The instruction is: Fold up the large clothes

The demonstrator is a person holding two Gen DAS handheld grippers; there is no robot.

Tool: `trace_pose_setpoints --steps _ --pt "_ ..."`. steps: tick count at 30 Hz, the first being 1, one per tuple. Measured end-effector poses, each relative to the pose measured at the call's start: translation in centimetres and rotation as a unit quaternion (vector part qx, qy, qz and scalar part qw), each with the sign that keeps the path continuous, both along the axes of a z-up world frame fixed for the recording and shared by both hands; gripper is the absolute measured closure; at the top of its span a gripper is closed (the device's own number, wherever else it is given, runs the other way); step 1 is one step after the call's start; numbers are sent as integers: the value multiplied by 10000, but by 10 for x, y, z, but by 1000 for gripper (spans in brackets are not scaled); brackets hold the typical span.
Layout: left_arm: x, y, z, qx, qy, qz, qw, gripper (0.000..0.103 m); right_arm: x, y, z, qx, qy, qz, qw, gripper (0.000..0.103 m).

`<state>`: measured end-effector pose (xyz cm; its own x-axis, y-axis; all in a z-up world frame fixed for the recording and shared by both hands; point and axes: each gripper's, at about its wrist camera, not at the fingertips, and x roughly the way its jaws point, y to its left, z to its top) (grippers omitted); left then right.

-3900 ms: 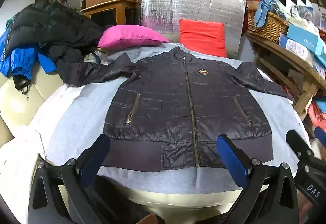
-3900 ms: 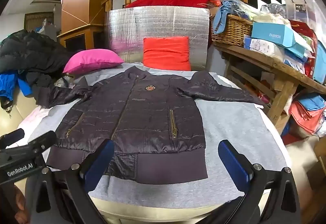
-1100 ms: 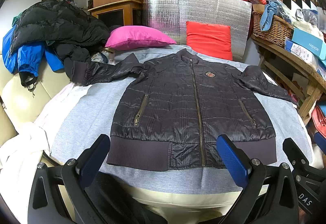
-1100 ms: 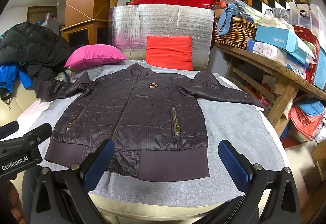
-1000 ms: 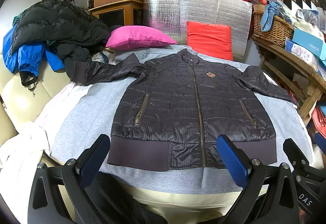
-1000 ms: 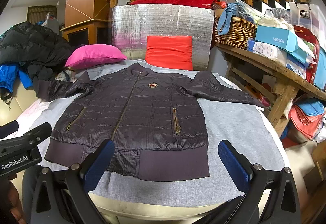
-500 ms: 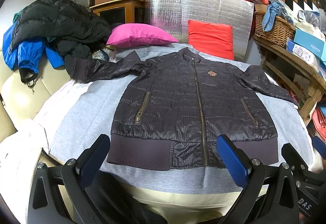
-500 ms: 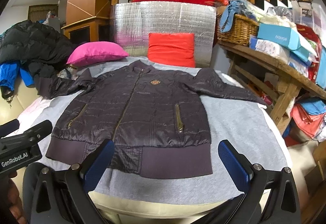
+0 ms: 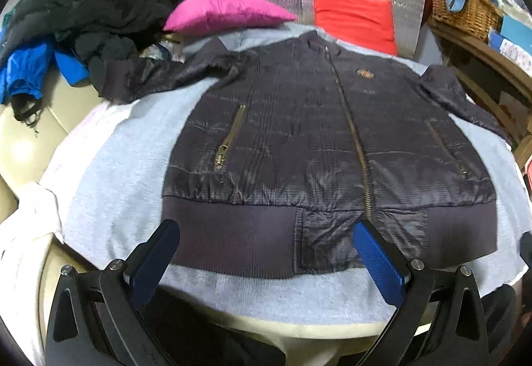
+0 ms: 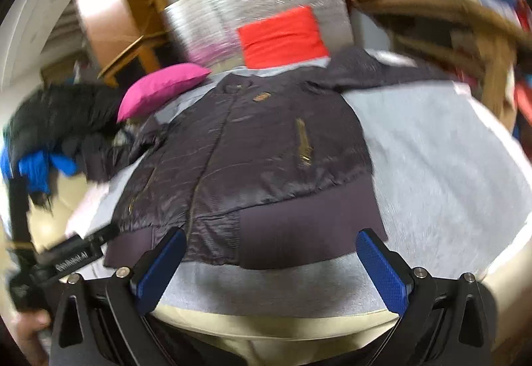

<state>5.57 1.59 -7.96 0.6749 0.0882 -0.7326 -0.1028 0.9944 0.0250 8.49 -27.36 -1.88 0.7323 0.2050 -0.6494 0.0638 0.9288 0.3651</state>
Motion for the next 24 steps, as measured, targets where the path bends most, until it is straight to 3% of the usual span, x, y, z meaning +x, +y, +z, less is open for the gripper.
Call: trace_pose_setpoints --steps 3,7,11,18,24 --pt "19 0 -7 9 86 20 10000 0 10 -38 -15 755 160 -275 9966 0" --pt "42 -5 -6 9 88 25 10000 0 29 -90 -25 1750 208 -603 9825 0" --pt "69 -12 -2 -10 -4 12 10000 0 56 -138 -23 2386 47 -871 9672 0" --pt "126 -26 -7 32 -8 5 10000 0 126 -214 -13 2909 -321 -1267 9478 4" --pt "169 -26 -19 -35 38 81 10000 0 204 -288 -27 3254 -242 -1820 9276 12"
